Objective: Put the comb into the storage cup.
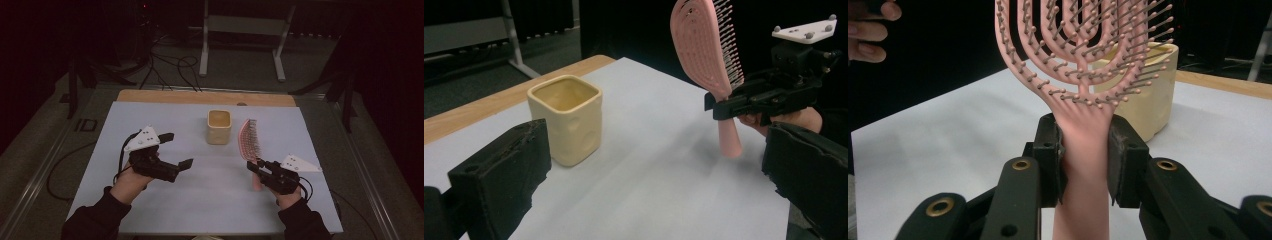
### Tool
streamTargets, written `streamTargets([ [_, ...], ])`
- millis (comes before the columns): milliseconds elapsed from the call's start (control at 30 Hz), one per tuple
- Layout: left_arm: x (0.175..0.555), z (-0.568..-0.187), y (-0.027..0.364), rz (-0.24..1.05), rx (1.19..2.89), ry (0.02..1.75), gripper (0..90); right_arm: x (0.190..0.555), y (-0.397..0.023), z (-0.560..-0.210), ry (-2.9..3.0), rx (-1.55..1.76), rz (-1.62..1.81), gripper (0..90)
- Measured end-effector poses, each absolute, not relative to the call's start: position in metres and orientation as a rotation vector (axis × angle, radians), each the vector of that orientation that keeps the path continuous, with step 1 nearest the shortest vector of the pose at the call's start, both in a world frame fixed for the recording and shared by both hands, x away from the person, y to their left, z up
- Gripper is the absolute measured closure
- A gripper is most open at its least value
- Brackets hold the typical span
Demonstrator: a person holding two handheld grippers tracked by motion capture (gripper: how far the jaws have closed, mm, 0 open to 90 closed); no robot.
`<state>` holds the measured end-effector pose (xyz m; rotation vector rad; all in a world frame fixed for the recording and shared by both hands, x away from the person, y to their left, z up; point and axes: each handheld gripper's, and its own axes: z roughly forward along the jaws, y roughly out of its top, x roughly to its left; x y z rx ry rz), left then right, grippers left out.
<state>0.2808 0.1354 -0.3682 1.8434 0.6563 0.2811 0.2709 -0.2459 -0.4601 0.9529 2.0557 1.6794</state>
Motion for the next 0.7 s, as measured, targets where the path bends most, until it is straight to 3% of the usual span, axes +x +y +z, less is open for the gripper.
streamTargets([
  [700,0.300,-0.344,0.077,0.229,1.879,0.643,0.2,0.271,-0.246,-0.460,2.056,0.943,1.682,70.4],
])
